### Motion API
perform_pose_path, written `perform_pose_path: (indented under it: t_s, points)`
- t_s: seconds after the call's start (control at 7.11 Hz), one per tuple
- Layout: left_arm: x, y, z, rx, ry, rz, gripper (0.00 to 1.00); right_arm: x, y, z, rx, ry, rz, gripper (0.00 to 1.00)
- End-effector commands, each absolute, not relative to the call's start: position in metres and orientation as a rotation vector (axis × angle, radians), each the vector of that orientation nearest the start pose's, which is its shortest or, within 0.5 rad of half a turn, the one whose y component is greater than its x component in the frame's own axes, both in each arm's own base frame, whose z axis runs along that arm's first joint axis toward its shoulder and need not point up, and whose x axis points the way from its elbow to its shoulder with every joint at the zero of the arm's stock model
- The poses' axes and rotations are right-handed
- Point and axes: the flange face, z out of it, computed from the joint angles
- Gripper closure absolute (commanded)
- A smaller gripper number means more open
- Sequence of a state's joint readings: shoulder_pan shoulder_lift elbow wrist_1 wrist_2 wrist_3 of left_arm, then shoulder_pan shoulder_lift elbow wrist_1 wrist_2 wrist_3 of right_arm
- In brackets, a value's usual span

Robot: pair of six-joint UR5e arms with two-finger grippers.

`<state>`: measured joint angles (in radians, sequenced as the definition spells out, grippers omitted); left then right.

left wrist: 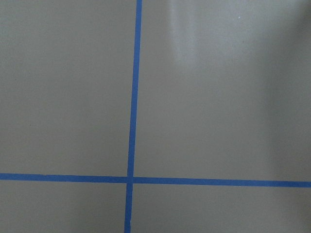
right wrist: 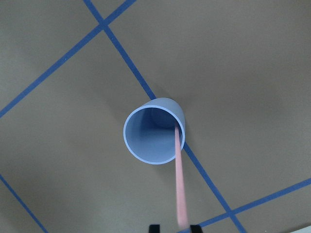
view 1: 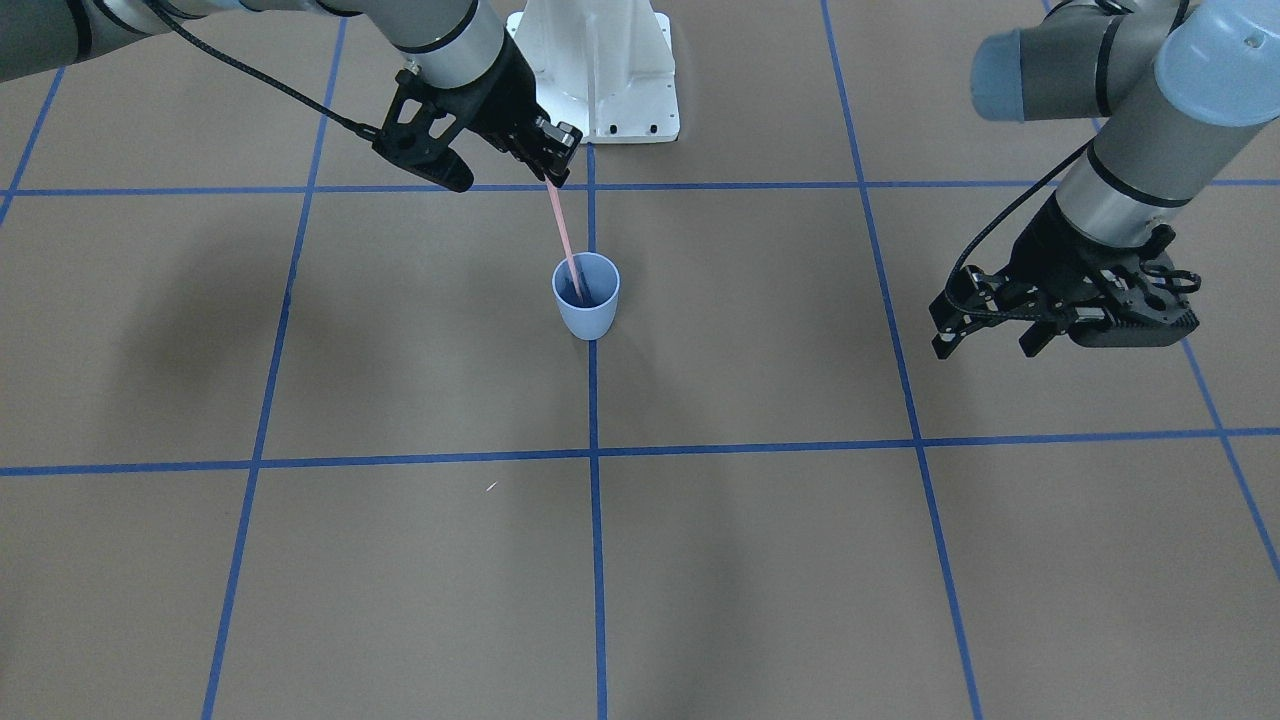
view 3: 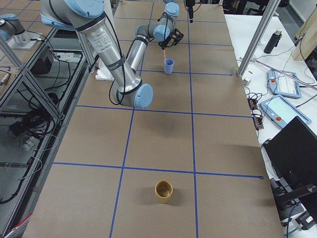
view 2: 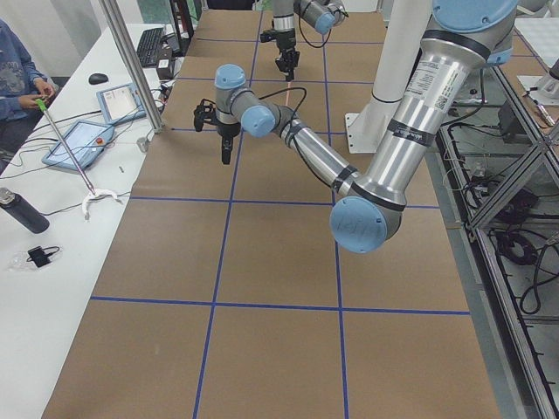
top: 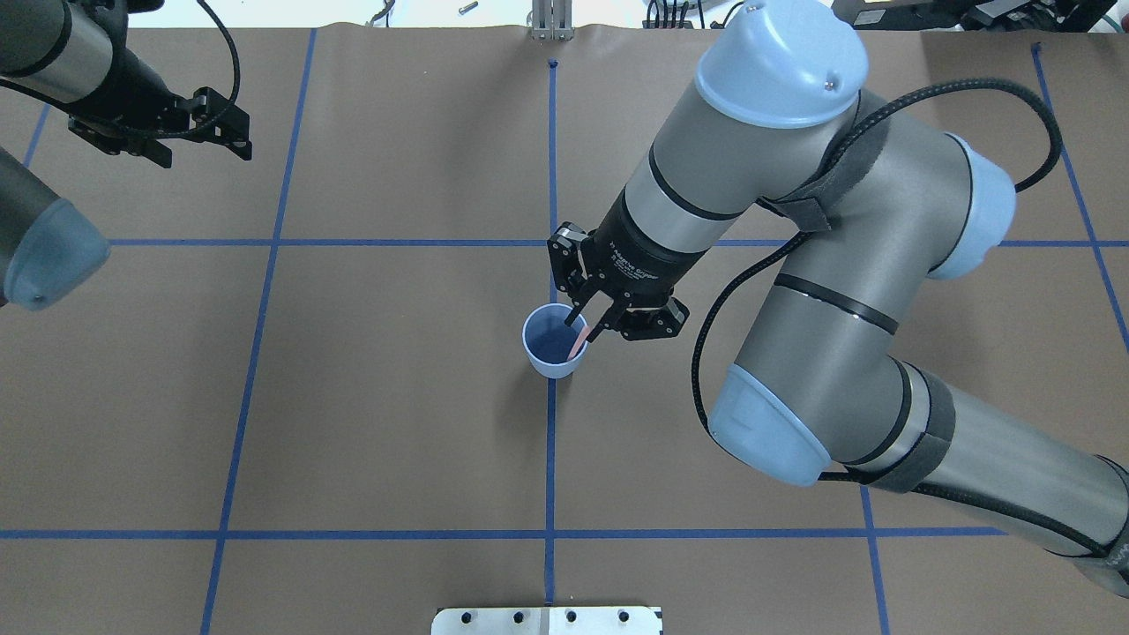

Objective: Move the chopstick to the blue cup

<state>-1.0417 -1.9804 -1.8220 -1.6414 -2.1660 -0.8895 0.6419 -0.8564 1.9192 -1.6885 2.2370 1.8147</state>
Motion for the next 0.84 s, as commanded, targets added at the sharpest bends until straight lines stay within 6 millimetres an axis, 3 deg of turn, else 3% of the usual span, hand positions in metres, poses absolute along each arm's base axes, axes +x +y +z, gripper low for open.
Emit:
perform_pose_path:
  t_s: [0.0,0.14,0.28,0.56,0.7]
  points:
    - [0.24,-0.564,0.307,0.167,0.891,-0.118,0.02,-0.425,-0.413,0.102,-0.409,-1.031,0.489,0.0]
    - [0.24,-0.564,0.307,0.168,0.891,-0.117,0.02,-0.394,-0.437,0.106,-0.392,-1.046,0.538,0.0]
    - [0.24,-0.564,0.309,0.167,0.889,-0.115,0.02,-0.35,-0.446,0.122,-0.377,-1.063,0.579,0.0]
    - [0.233,-0.561,0.329,0.187,0.86,-0.041,0.02,-0.29,-0.468,0.192,-0.248,-1.021,0.524,0.0]
    - [0.22,-0.565,0.335,0.204,0.85,-0.028,0.02,-0.269,-0.478,0.245,-0.165,-0.958,0.426,0.0]
